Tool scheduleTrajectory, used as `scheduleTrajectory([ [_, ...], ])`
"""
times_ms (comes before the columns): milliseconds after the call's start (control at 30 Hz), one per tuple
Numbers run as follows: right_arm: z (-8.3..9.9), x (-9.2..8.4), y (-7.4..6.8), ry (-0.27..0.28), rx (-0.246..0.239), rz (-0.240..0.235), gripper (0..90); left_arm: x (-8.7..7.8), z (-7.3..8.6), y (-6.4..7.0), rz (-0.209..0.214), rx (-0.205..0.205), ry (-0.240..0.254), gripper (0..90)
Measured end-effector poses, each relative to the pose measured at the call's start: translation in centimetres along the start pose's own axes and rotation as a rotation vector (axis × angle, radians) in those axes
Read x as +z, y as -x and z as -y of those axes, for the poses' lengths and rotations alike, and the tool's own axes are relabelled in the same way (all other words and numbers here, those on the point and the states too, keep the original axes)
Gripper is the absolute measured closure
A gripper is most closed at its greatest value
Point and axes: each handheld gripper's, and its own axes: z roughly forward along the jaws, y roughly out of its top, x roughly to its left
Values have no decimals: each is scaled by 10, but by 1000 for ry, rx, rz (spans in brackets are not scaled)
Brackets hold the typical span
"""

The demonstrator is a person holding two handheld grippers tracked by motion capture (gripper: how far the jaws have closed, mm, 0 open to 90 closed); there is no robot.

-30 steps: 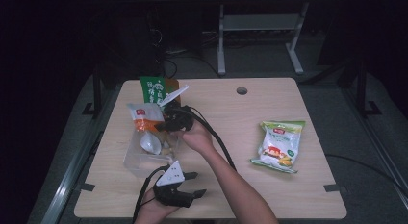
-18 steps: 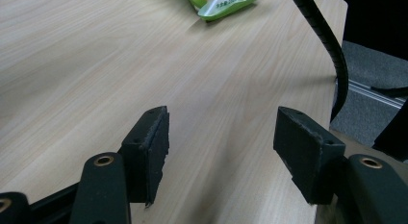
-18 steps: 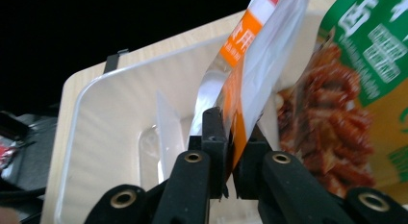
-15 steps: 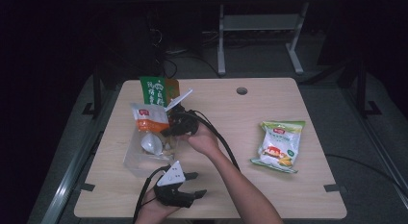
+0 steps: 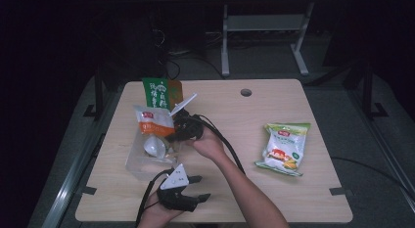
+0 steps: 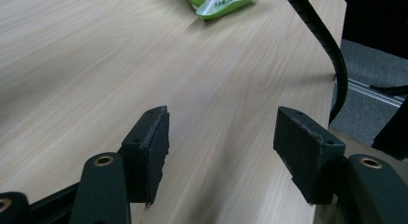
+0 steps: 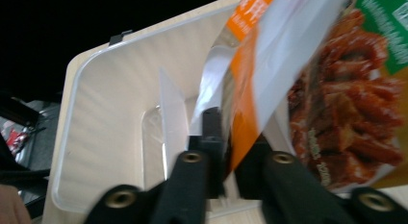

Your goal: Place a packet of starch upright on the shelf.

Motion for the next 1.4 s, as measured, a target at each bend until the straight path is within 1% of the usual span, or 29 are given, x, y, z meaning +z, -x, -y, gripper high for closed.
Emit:
scheduleTrajectory([
  [33,0,2,0,-5,3,-7,773,0,0,0,0,-1,1,368],
  [67,0,3,0,-18,12,-14,777,0,0,0,0,0,1,368],
  [100,1,5,0,-30,-8,-3,775,0,0,0,0,0,1,368],
  [133,1,7,0,-38,-8,-5,775,0,0,0,0,0,0,368],
  [167,2,11,-1,-60,-16,-7,799,0,0,0,0,-2,1,368],
  [233,2,13,-2,-69,-17,-6,805,0,0,0,1,0,0,368],
  [300,3,17,-1,-87,-16,-11,844,0,0,1,2,-6,1,368],
  [333,4,18,-1,-87,-12,-10,862,0,0,1,2,-6,1,368],
  [400,5,18,1,-87,0,-26,883,0,0,0,2,-4,0,368],
  [467,7,20,2,-88,-1,-22,891,0,0,0,3,-5,0,368],
  [533,10,21,3,-83,9,-23,891,0,0,1,2,-4,0,368],
  [600,11,20,4,-74,20,-29,882,0,0,1,3,-4,0,368],
  [667,10,18,4,-62,4,-20,850,0,0,1,3,-5,-1,368],
  [733,9,16,3,-52,5,-17,832,0,0,1,4,-7,0,368],
  [767,8,10,3,-26,9,-24,795,0,0,0,3,-3,0,368],
  [800,8,7,2,-19,16,-18,775,0,0,0,3,-5,-2,367],
  [867,8,2,3,-6,12,-19,736,0,0,-1,2,-6,-3,366],
  [967,9,-11,2,25,27,-20,693,0,0,-1,-2,-15,0,360],
  [1100,12,-26,0,36,26,-2,664,0,-1,-1,-5,-12,-1,353],
  [1133,14,-30,0,34,26,-3,662,0,0,-1,-5,-18,-2,352],
  [1167,15,-33,-1,36,33,-5,646,0,-1,-1,-6,-11,-2,350],
  [1267,18,-43,-1,45,19,7,635,1,-1,-1,-8,-12,-4,348],
  [1300,19,-47,-2,48,28,12,628,1,0,-1,-8,-18,-4,347],
  [1400,24,-58,-2,58,28,26,616,1,0,-2,-9,-15,-8,344],
])
